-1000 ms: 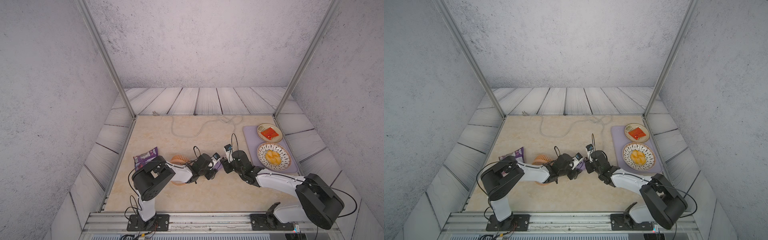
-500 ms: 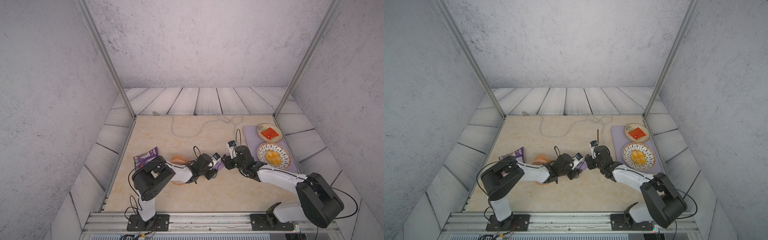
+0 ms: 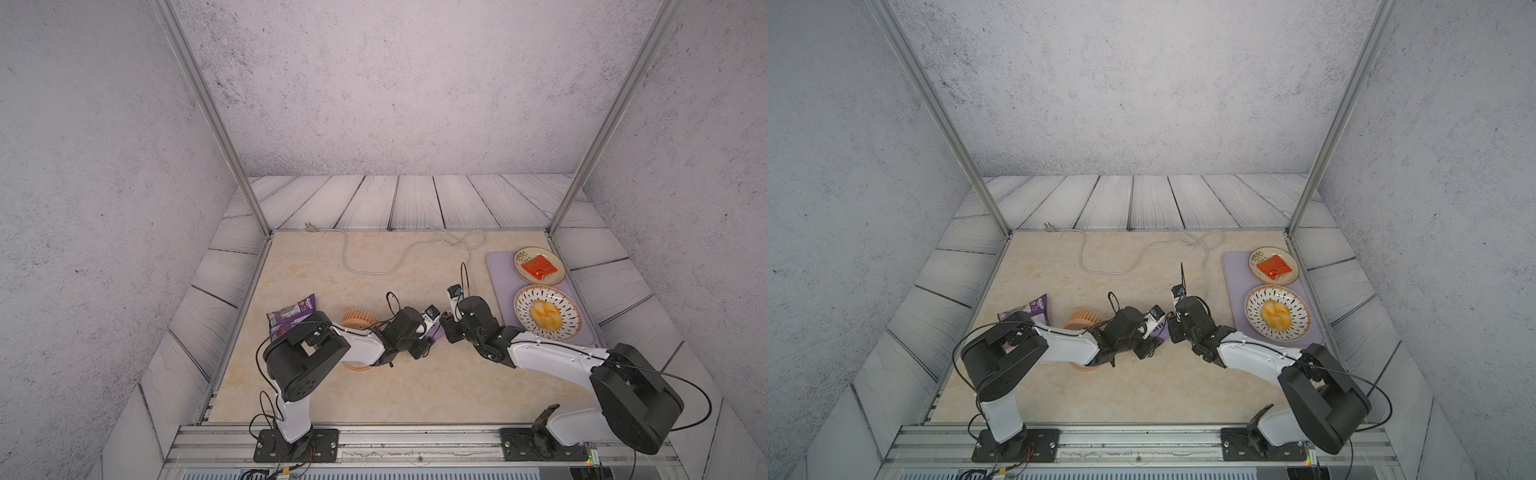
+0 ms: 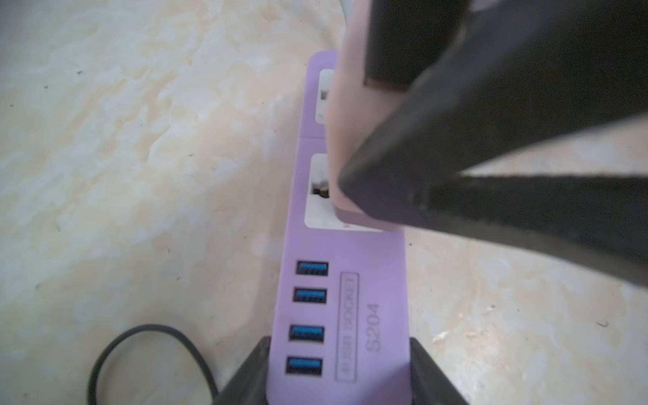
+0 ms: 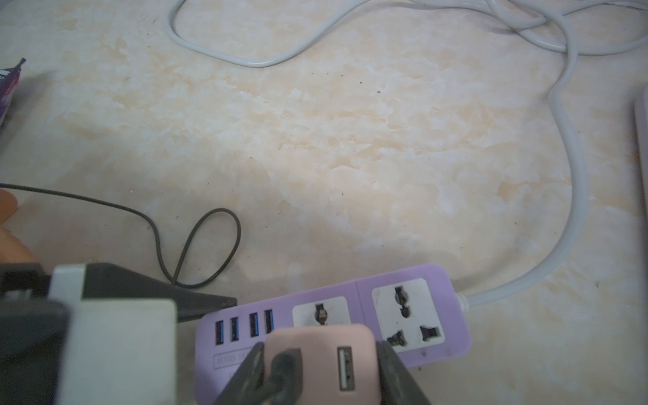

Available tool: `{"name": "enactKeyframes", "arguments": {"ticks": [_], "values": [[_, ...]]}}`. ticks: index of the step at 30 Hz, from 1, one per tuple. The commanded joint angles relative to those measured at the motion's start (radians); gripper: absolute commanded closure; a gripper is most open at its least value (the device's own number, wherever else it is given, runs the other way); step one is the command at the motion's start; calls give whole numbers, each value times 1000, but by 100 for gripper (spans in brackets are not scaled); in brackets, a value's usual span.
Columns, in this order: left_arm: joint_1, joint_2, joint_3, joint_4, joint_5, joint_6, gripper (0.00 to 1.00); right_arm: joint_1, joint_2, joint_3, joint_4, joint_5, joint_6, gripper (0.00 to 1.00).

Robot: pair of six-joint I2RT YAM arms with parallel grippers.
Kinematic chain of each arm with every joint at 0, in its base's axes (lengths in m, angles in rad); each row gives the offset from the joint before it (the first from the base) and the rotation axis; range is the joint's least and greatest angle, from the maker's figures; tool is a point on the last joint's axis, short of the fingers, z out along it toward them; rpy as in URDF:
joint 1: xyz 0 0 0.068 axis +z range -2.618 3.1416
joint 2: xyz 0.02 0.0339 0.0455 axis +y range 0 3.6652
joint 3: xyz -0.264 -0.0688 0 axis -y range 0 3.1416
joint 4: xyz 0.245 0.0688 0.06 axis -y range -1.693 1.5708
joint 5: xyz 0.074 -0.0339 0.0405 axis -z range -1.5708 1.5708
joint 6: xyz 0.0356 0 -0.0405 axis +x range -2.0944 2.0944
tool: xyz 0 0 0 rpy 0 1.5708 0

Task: Unplug the desk fan from the power strip
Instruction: Remove the plug from the socket.

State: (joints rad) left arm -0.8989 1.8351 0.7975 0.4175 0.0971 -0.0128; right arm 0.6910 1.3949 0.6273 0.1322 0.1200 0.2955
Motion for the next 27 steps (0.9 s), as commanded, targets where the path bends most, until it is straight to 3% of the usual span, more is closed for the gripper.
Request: {"name": "enactKeyframes", "arguments": {"ticks": [1,7,14,20,27], "values": [[-4,12,25,93,2,-29,100,42,-27,41,-3,-208,133,82],[-5,13,25,97,13,-33,100,-41,54,182,-240,-207,138,83],[-6,11,23,96,12,-34,100,-51,186,249,-281,-199,119,85],[3,2,22,89,-6,-48,100,-45,71,93,-122,-190,128,86],[10,8,29,87,0,-58,100,-30,-137,-202,204,-143,84,88]]}}
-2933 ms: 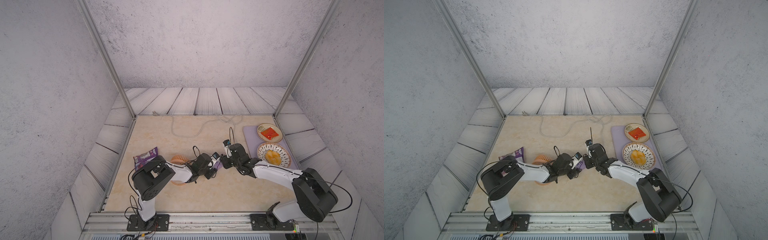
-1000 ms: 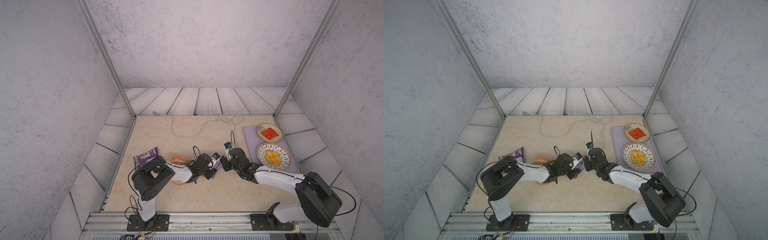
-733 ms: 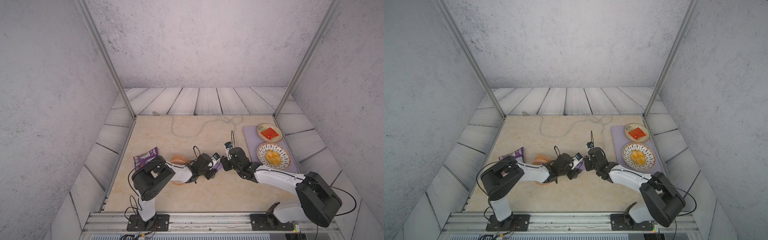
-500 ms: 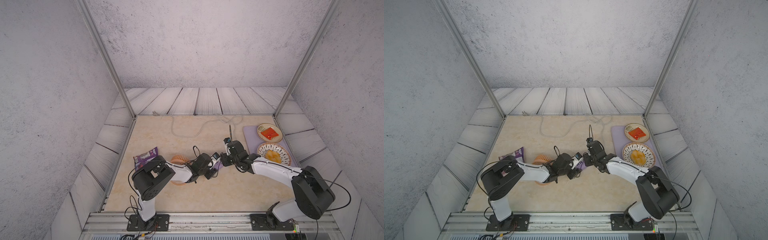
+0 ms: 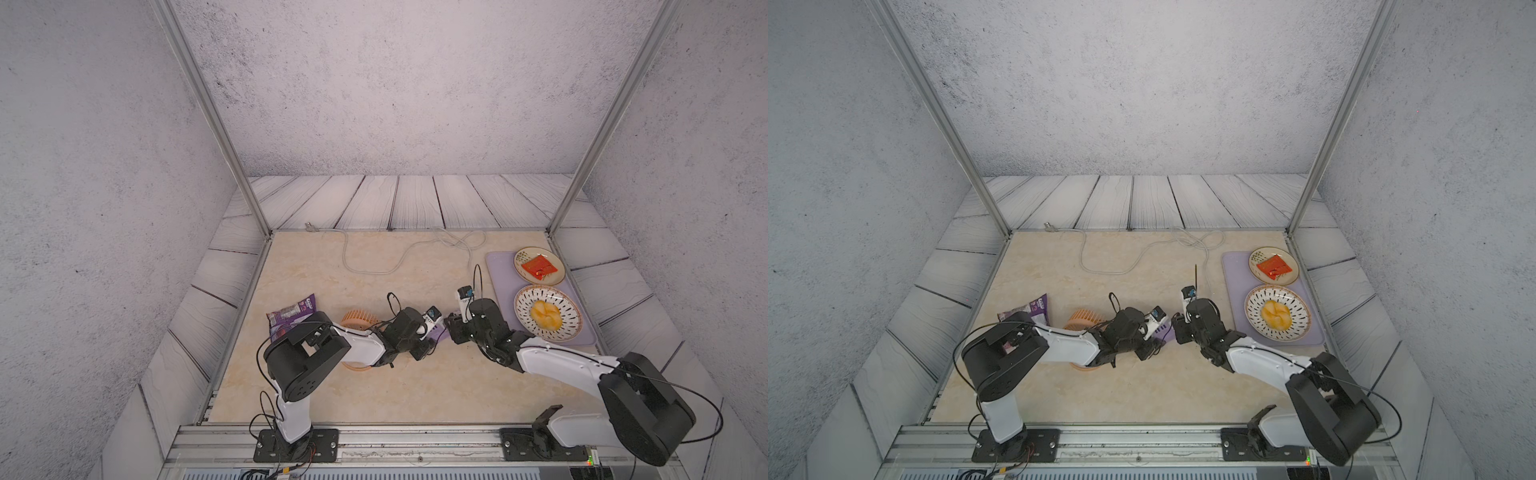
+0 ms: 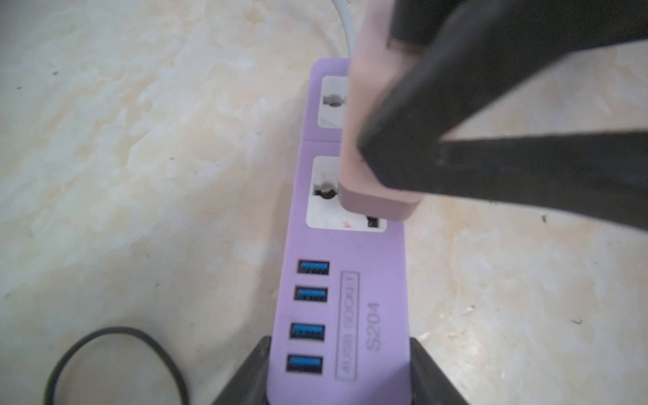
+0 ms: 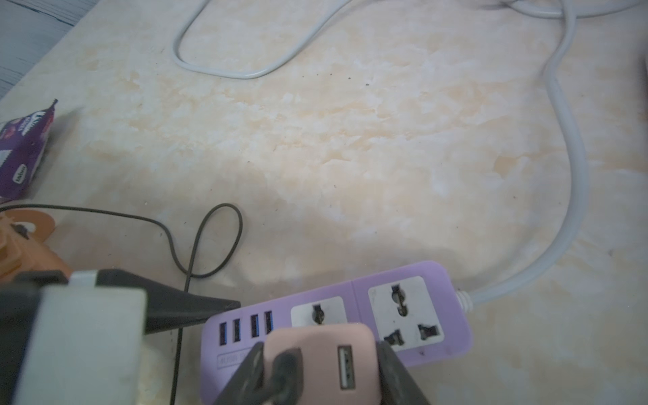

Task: Unplug the desk fan from the power strip
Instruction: Remove the plug from the socket.

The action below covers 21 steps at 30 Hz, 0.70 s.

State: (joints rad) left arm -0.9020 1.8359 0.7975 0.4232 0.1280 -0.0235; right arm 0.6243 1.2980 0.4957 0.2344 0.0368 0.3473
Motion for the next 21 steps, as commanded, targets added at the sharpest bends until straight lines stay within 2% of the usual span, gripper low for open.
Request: {"name": "enactKeyframes", "arguments": {"ticks": [1,4,9,14,17,21], "values": [[12,7,30,80,-29,-47,100,42,-49,-90,130,-57,23,88],[12,10,35,77,-23,-49,100,52,-44,-76,113,-45,-4,88],[12,19,45,77,-2,-48,100,63,101,194,-242,-24,32,87],[12,11,41,67,-2,-44,100,63,211,320,-375,-24,76,87],[13,2,36,56,-14,-42,100,64,184,314,-378,-16,82,87],[14,5,46,45,-14,-45,100,86,60,189,-221,-23,19,87]]}}
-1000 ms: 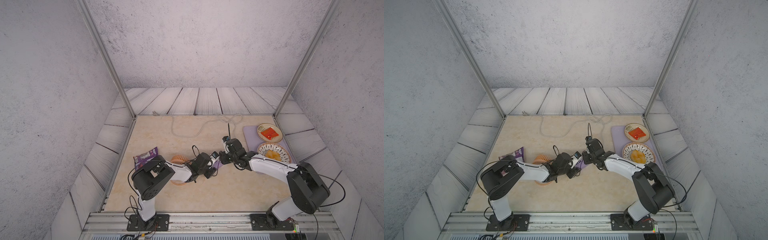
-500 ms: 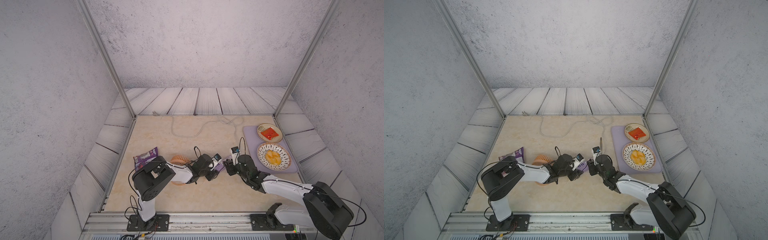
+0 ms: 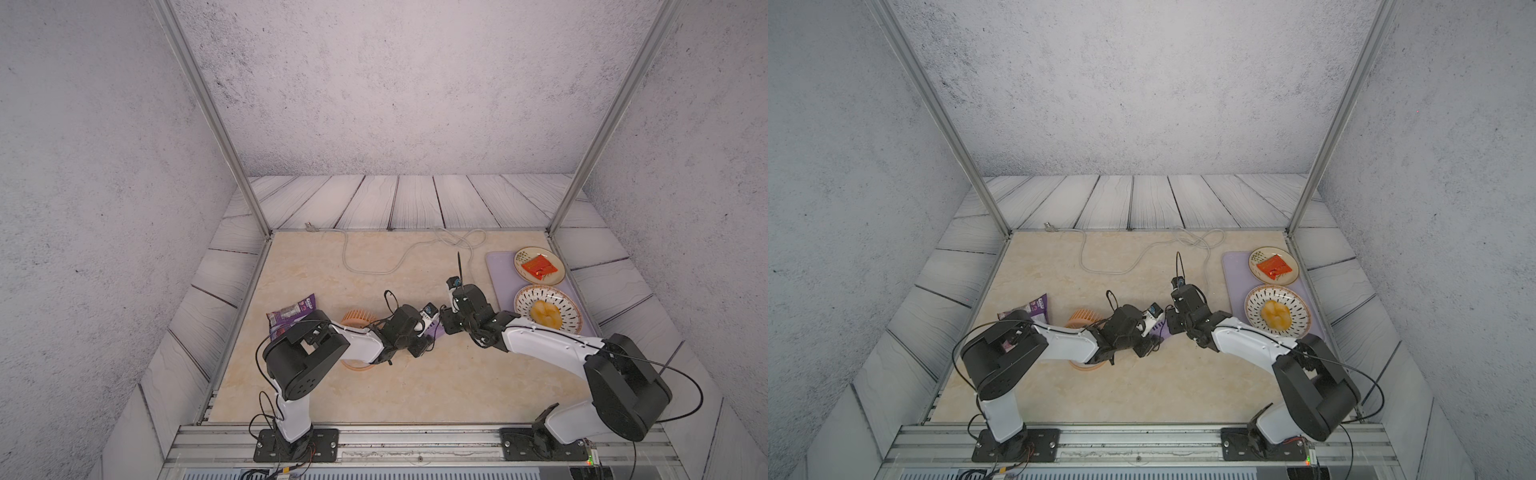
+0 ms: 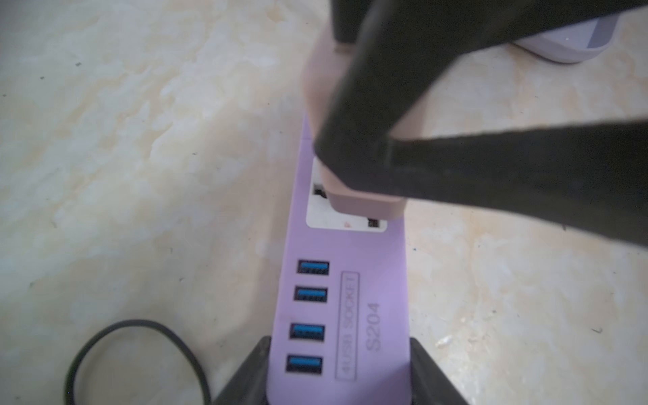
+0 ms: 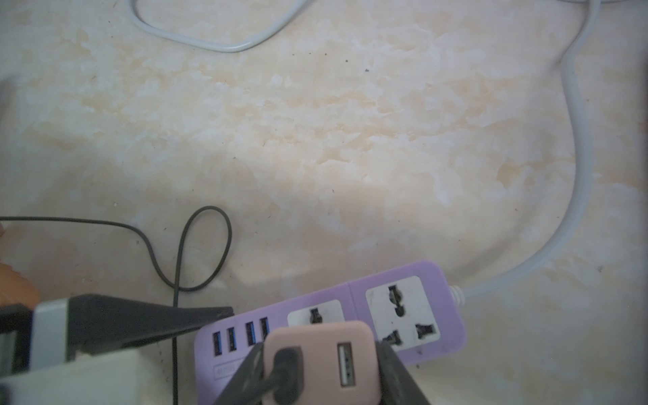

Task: Unplug the desk fan from the power strip
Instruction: Remove the plug from the socket.

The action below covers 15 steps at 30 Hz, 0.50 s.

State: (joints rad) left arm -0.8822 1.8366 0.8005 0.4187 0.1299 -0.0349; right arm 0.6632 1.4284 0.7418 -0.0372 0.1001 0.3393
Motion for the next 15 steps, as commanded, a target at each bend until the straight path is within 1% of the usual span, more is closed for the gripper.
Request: {"name": "enactKeyframes", "arguments": {"ticks": [1,4,7,12,15], "values": [[-6,5,45,51,-13,-35,100,56,-87,-75,70,-75,5,87],[-6,12,51,56,-7,-38,100,96,-108,-91,87,-57,-62,87],[-5,13,58,53,-7,-39,100,127,-89,-107,146,-92,-84,87],[-6,9,64,42,-13,-33,100,160,-64,-122,222,-118,-72,87],[-6,8,62,39,-16,-30,100,154,-82,-99,171,-81,-30,87]]}}
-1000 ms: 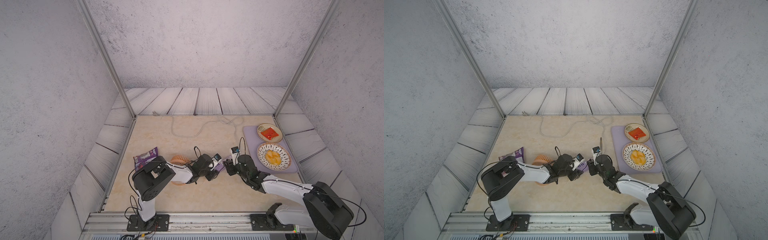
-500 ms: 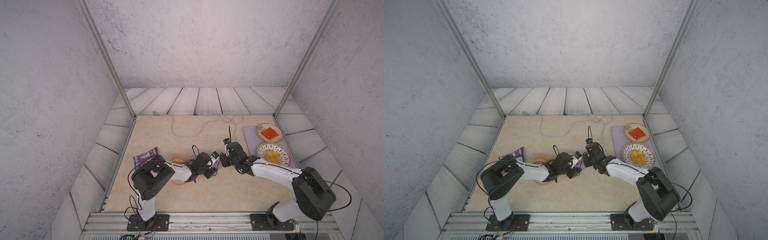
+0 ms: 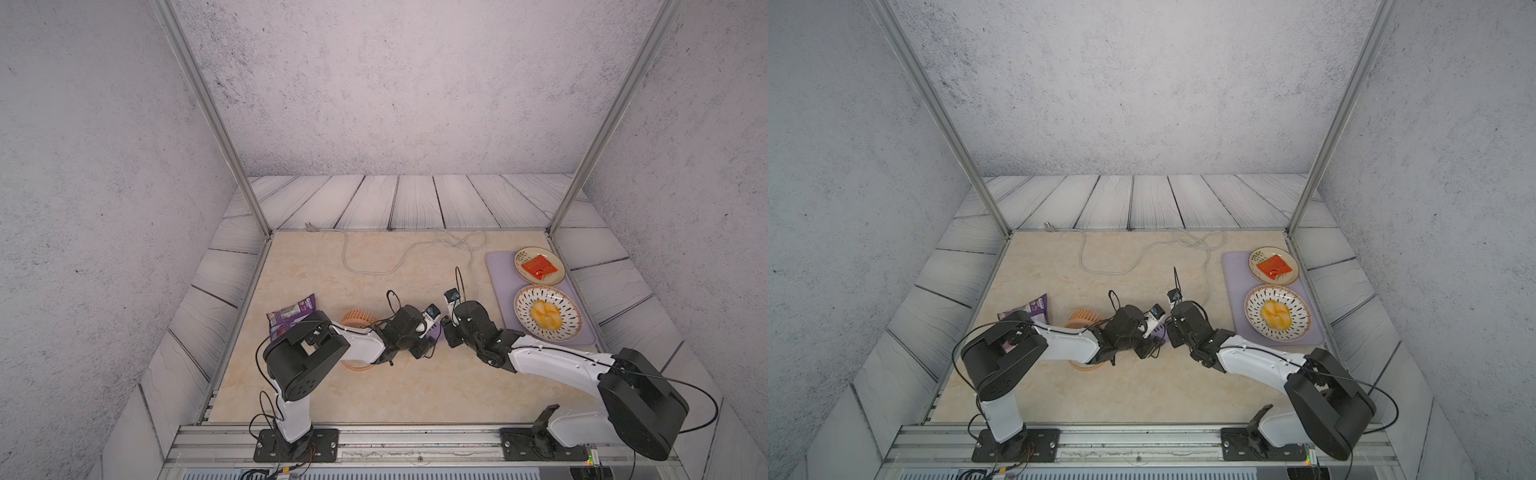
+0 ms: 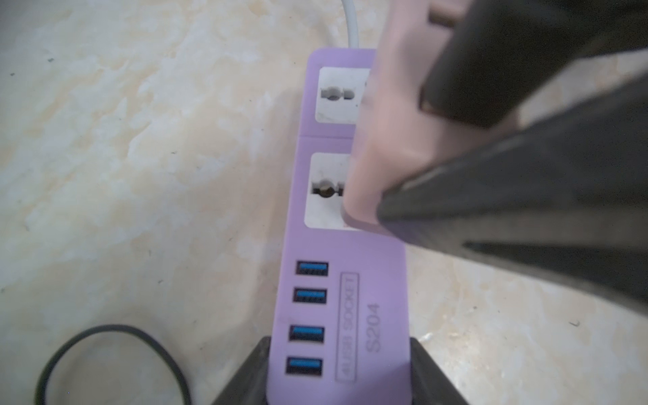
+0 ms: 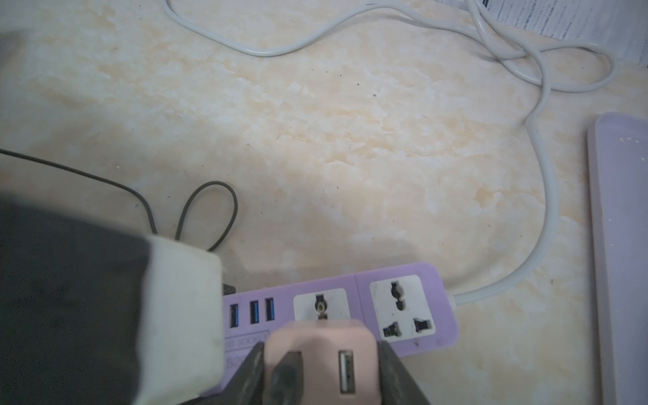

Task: Unplug the desk fan from the power strip
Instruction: Remove the plug from the socket.

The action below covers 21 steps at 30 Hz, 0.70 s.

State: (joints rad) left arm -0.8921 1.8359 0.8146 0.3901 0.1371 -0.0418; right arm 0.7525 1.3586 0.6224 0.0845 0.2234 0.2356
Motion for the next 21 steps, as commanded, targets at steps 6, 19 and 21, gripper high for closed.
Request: {"name": "enactKeyframes", "arguments": {"ticks": [6,19,21], "values": [[4,8,39,70,-24,-20,100,-126,13,142,-194,-306,212,88],[4,1,46,48,-51,-15,100,-163,-38,89,-181,-264,183,88],[4,1,56,29,-68,-18,100,-164,-67,84,-215,-236,168,87]]}}
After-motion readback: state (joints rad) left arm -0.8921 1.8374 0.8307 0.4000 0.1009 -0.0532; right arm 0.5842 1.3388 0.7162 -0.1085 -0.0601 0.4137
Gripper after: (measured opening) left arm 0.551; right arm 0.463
